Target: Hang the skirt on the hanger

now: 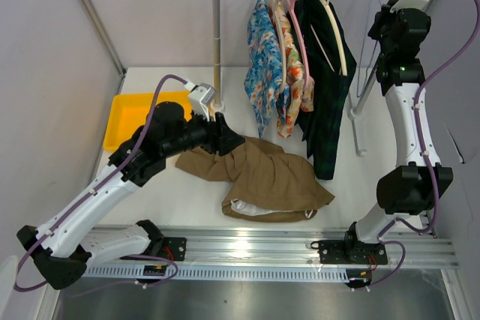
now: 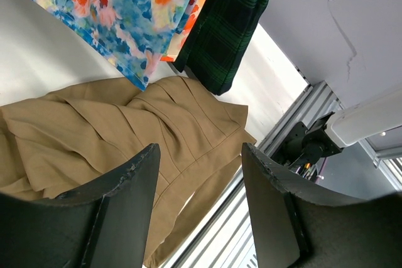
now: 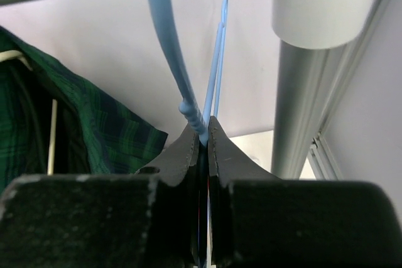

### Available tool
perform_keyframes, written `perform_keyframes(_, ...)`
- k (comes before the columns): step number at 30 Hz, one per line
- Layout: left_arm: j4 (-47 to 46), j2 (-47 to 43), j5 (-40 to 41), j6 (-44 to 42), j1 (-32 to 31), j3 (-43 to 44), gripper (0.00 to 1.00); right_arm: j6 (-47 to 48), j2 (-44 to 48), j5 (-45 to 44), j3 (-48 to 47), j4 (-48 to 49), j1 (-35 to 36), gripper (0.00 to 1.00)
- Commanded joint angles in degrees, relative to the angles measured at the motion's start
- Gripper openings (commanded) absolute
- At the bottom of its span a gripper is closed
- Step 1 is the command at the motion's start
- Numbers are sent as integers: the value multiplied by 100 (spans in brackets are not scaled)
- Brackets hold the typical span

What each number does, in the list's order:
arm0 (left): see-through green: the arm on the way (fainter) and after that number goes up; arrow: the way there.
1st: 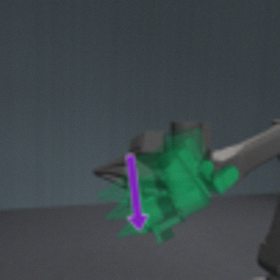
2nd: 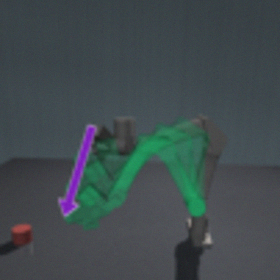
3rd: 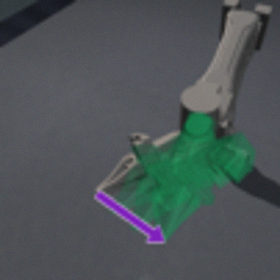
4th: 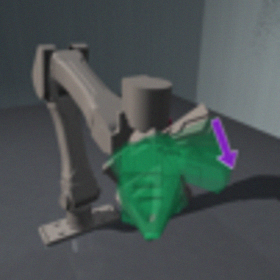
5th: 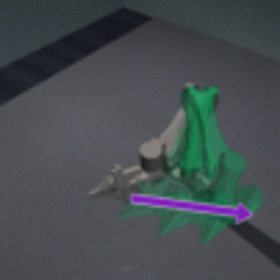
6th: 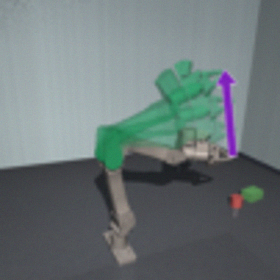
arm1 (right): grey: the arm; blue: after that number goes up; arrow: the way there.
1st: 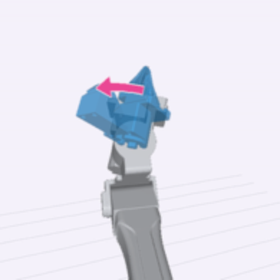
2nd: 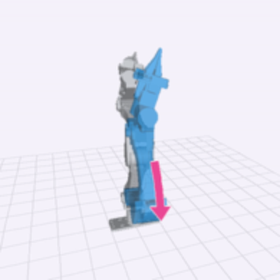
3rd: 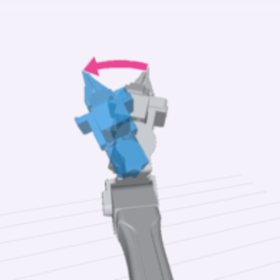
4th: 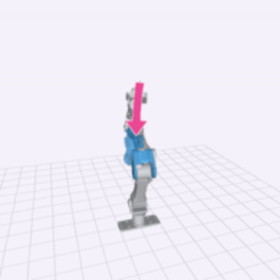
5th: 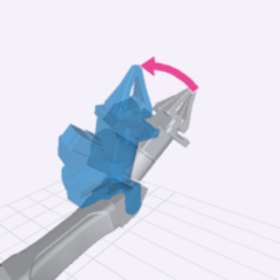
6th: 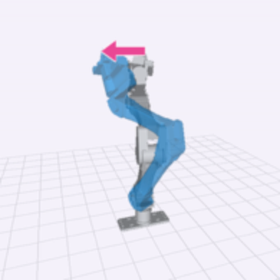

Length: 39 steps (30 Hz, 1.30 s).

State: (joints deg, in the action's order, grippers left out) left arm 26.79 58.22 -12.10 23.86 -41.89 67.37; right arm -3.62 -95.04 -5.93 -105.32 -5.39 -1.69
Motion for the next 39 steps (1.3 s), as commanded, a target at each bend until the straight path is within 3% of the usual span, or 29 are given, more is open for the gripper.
perform_keyframes(1,-121,-65,58,-153,-30,-31,60,-42,364,495,-68,433,-76,0)
perform_keyframes(20,-200,-196,41,-224,-21,-154,60,-95,935,1288,-173,-278,-191,0)
perform_keyframes(29,-218,-293,-21,-259,-12,-225,60,-508,1172,1315,-499,-1526,-349,0)
perform_keyframes(35,-314,-302,-152,-232,14,-339,61,-947,2111,726,-262,-2387,-454,0)
perform_keyframes(39,-349,-311,-214,-171,5,-374,60,-1176,2841,882,-200,-2913,-542,0)
